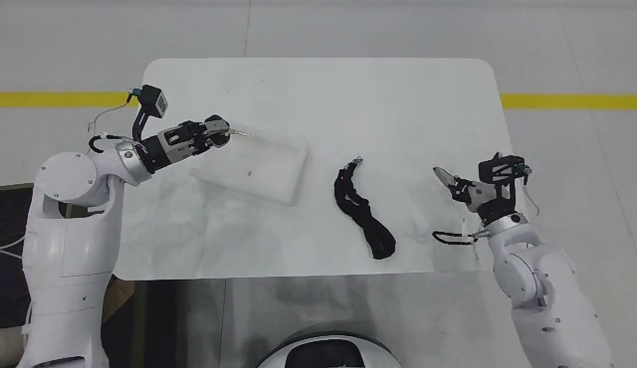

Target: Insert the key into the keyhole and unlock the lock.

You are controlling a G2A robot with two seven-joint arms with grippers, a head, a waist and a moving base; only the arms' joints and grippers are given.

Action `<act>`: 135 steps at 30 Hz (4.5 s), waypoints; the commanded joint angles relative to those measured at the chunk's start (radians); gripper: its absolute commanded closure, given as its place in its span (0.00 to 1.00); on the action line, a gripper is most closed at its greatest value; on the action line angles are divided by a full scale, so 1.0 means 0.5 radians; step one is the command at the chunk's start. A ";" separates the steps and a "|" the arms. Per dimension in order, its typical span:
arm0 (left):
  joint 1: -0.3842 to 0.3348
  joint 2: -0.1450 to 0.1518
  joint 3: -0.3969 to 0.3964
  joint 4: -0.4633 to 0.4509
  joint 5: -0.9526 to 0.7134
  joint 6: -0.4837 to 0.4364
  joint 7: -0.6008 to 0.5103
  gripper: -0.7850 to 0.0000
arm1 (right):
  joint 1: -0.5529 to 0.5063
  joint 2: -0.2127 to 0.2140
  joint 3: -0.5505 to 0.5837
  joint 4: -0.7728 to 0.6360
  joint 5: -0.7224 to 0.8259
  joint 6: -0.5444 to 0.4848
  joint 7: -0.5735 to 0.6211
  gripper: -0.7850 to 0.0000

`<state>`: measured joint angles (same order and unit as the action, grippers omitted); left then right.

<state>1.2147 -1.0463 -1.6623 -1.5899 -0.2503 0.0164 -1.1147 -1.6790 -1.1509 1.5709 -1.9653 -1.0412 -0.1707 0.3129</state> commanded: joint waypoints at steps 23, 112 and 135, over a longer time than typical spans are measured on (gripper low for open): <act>0.000 0.000 0.000 0.000 0.000 0.000 0.000 1.00 | 0.756 -0.092 -0.722 -0.001 1.084 0.428 1.553 0.00; 0.000 0.000 0.000 0.000 0.000 0.000 0.000 1.00 | 1.198 -0.445 -0.316 0.678 1.289 0.585 2.044 1.00; 0.140 -0.164 0.430 -0.078 -1.272 0.079 0.731 1.00 | 0.988 -0.443 -0.071 1.074 3.085 0.114 1.923 1.00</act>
<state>1.2899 -1.1221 -1.4840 -1.6314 -0.8727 0.0546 -0.7633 -1.1947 -1.3721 1.5361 -1.4606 0.4113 -0.1174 1.2540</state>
